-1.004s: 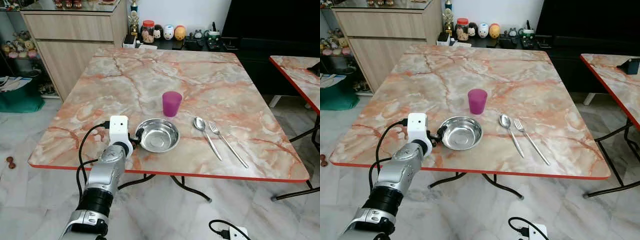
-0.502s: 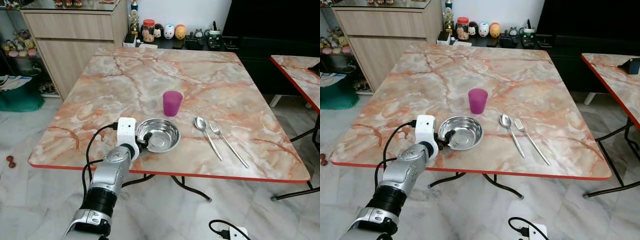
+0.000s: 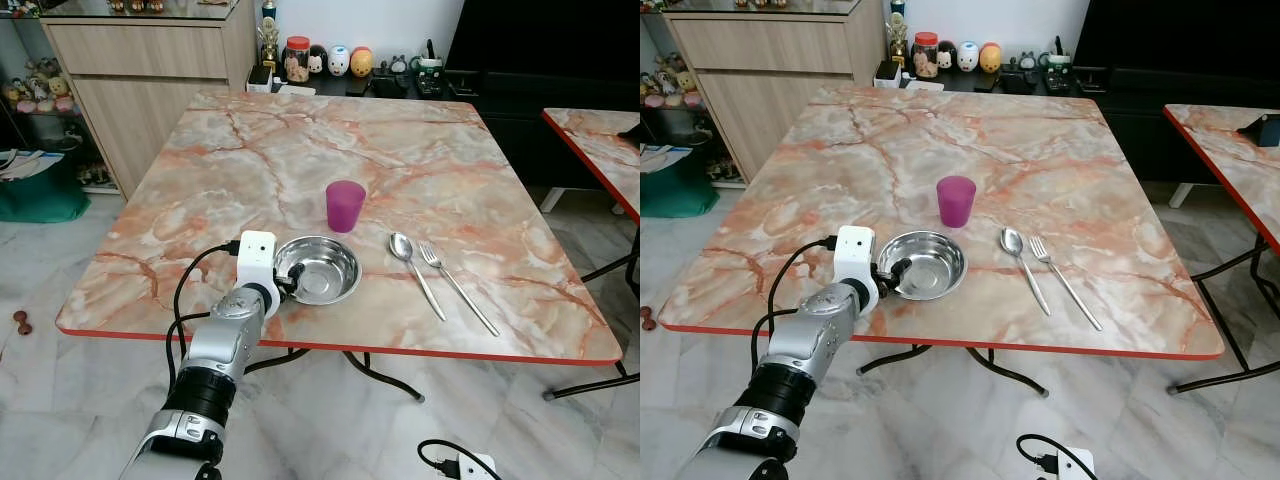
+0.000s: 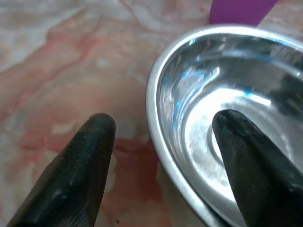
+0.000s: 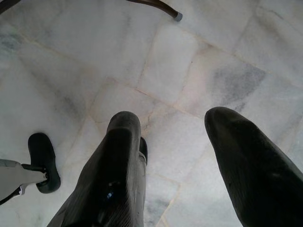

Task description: Setting the table

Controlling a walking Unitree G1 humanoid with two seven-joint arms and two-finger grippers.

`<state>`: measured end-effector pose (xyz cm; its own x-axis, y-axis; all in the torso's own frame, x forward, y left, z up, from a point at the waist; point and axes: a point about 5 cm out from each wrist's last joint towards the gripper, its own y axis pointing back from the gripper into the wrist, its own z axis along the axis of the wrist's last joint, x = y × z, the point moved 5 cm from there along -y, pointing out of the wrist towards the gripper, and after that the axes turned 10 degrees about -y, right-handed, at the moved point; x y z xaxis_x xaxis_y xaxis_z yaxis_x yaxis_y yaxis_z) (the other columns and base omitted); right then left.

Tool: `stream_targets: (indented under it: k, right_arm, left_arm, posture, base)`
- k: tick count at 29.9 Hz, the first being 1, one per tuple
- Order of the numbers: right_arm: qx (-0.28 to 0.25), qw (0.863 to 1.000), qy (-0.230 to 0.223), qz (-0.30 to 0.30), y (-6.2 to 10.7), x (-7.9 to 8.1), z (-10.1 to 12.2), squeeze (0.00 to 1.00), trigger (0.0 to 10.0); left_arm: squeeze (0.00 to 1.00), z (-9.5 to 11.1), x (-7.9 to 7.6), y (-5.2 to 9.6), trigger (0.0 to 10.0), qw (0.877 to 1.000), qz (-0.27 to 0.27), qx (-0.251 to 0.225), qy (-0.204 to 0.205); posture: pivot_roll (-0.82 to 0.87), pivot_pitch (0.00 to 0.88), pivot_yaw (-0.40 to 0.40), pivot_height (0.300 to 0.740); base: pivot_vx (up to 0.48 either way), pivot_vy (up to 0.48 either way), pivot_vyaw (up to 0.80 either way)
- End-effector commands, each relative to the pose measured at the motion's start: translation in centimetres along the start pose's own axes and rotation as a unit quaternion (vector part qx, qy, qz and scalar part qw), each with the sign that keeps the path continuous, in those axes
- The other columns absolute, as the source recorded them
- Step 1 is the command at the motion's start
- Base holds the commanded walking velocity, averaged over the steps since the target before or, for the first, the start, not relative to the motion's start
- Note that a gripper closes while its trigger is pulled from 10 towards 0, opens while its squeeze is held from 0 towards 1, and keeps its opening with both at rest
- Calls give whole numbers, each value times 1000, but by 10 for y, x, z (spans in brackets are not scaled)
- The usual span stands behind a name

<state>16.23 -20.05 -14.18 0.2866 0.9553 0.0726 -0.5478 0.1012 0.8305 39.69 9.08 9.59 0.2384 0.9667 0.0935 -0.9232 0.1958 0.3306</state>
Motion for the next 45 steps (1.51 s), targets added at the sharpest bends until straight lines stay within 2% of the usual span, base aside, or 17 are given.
stream_targets:
  k: [1,3,4,5,40,45]
  right_arm:
    - [6,1000,1,0,0,-1,-2,0,10000]
    - [6,1000,1,0,0,-1,-2,0,10000]
    - [6,1000,1,0,0,-1,-3,0,10000]
    - [7,1000,1,0,0,-1,-3,0,10000]
    - [8,1000,4,-2,0,-3,-2,0,10000]
    - [8,1000,4,-3,0,-4,-2,0,10000]
  left_arm:
    - [0,0,-3,-2,10000,1000,0,7,-11]
    - [0,-1,-4,-2,10000,1000,-1,9,-8]
    - [0,-3,-6,-1,9059,1000,-6,11,0]
    - [0,-3,-8,-1,0,1000,-7,11,0]
    - [0,-2,-7,2,0,1000,-12,3,6]
    - [0,-5,-5,5,0,1000,-9,2,22]
  posture:
    - [125,0,-51,731]
    - [125,0,-51,731]
    - [121,0,-49,731]
    - [121,0,-49,731]
    - [131,0,-61,731]
    - [129,0,-64,731]
  base:
    - [0,0,0]
    - [0,0,0]
    - [0,0,0]
    - [0,0,0]
    - [0,0,0]
    - [0,0,0]
